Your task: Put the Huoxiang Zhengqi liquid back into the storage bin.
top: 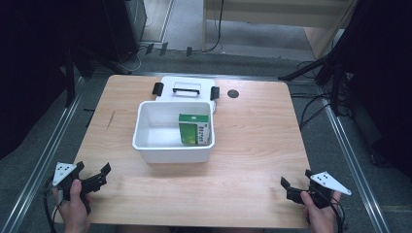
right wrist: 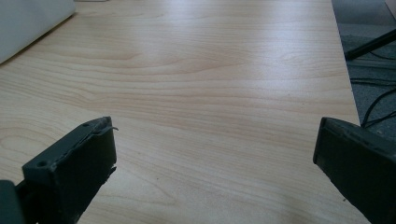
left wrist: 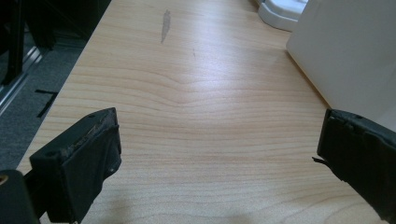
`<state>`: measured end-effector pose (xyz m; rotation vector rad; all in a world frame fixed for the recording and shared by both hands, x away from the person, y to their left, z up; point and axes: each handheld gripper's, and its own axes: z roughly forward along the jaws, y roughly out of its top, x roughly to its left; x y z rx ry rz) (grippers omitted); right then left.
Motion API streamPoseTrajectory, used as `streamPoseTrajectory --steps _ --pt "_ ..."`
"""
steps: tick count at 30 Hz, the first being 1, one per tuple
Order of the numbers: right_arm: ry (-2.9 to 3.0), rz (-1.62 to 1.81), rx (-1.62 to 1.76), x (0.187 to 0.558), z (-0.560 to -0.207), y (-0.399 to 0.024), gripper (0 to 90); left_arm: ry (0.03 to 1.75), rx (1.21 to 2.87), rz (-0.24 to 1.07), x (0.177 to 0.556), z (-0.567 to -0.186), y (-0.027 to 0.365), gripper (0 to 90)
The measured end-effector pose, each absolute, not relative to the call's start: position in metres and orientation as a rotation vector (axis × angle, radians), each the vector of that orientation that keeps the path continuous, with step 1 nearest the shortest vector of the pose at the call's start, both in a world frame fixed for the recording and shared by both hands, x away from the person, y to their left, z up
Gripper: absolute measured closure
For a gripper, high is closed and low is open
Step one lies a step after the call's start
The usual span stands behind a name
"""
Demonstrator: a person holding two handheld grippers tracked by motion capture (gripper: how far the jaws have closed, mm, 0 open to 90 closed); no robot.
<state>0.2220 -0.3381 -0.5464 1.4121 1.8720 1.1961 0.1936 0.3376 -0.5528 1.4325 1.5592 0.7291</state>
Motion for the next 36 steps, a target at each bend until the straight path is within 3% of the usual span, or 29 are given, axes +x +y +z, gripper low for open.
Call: streamPoseTrajectory --steps 36 --pt "1.878 1.202 1.414 0.2205 -0.5467 -0.337 0.0 1.563 1.433 0.724 0.1942 -0.5528 0.3382 0.1"
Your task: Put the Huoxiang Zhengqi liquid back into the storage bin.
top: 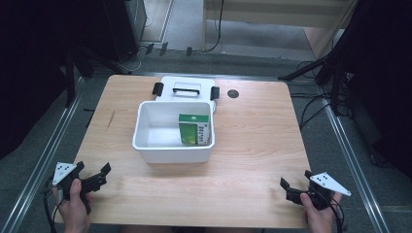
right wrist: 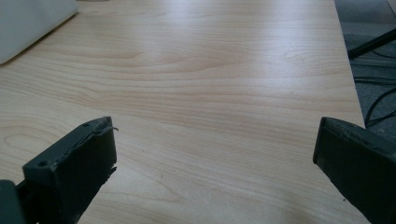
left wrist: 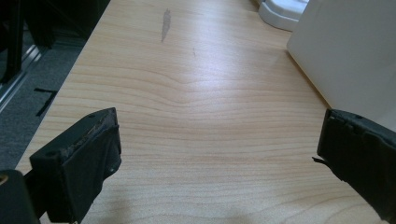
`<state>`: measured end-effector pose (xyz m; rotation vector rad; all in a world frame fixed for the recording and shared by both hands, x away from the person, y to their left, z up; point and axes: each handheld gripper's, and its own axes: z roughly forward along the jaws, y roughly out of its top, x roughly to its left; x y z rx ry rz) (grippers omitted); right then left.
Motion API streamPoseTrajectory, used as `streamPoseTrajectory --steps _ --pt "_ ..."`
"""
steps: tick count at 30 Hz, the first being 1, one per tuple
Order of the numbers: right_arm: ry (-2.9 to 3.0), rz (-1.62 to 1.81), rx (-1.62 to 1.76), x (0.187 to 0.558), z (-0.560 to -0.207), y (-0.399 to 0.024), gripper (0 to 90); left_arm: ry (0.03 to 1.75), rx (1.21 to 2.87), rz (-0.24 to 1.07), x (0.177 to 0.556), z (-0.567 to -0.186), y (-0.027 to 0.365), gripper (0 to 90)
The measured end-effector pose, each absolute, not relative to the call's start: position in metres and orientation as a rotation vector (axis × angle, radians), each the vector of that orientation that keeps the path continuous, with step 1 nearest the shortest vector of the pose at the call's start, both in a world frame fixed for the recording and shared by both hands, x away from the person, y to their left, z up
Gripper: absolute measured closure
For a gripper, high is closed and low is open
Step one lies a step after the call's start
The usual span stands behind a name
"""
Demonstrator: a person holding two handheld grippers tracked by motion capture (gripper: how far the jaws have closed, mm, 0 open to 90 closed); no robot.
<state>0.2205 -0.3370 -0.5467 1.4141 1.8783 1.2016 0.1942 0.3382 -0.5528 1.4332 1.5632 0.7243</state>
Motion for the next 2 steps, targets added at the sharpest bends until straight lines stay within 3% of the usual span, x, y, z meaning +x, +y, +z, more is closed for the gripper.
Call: streamPoseTrajectory --steps 2 --pt "1.873 1.206 1.417 0.2205 -0.5467 -0.3378 0.0 1.564 1.432 0.724 0.1943 -0.5528 0.3382 0.2"
